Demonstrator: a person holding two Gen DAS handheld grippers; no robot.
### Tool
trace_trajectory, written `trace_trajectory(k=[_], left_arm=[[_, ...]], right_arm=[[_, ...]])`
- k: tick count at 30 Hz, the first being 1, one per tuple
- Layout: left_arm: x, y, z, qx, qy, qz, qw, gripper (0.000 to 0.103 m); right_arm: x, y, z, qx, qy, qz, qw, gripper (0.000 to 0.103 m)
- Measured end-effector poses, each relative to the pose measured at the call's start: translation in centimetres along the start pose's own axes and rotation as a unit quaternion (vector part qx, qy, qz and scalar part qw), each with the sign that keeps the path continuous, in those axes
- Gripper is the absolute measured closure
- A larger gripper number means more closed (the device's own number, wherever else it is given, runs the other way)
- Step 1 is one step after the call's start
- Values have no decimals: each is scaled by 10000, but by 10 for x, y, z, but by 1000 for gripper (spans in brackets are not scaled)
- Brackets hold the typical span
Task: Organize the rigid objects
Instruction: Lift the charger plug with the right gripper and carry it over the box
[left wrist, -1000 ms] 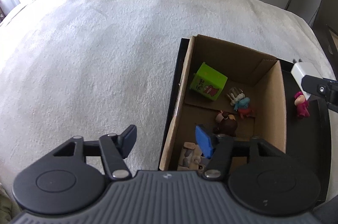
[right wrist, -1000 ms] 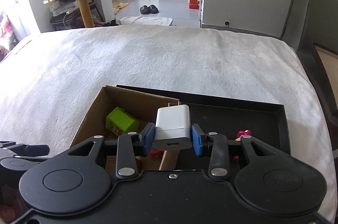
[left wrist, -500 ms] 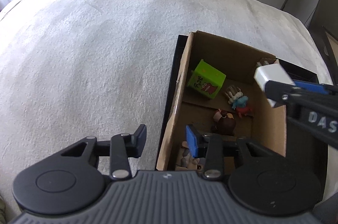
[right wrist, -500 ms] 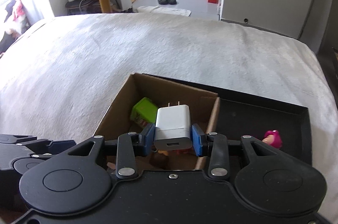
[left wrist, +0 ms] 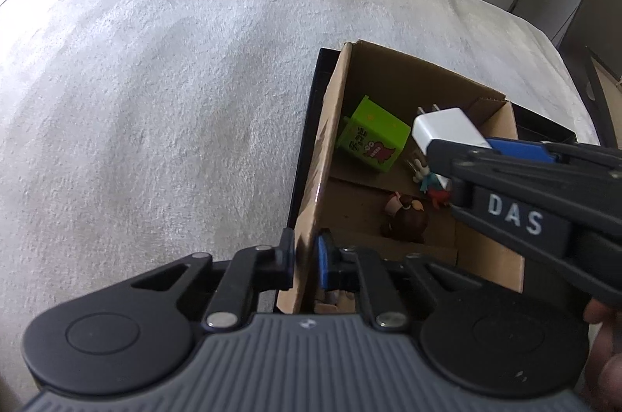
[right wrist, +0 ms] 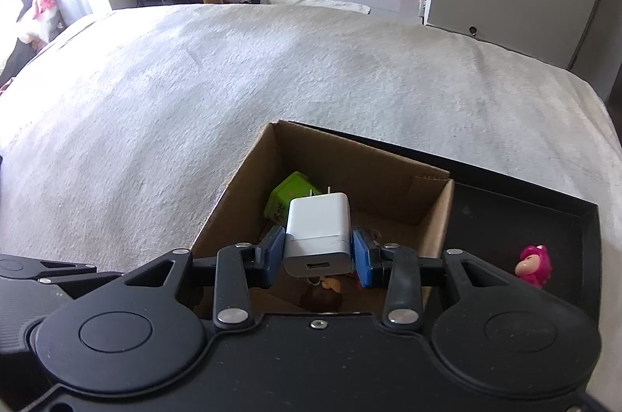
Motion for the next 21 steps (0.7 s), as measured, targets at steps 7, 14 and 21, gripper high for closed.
trace_trajectory(k=[7, 14, 21], left_arm=[[4, 0, 7, 120, -114, -117, 9998, 92], [4, -2, 20, 373, -85, -118, 9992, 91], [11, 0, 11, 234, -337, -426, 9983, 89]], right_arm=[[3, 4, 15, 93, 33, -27, 9999, 65], [1, 4, 19, 101, 26, 15, 9999, 65], [-4, -1, 21, 124, 68, 65, 9999, 66]])
Point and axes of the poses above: each gripper's, at about its wrist camera, not at the fingertips, and z roughly the way its jaws point, x to its left, y to its top, the point moved 8 cm from there along z, roughly the way its jaws point, and after that the axes turned 7 degrees about y, right-handed, at the moved point
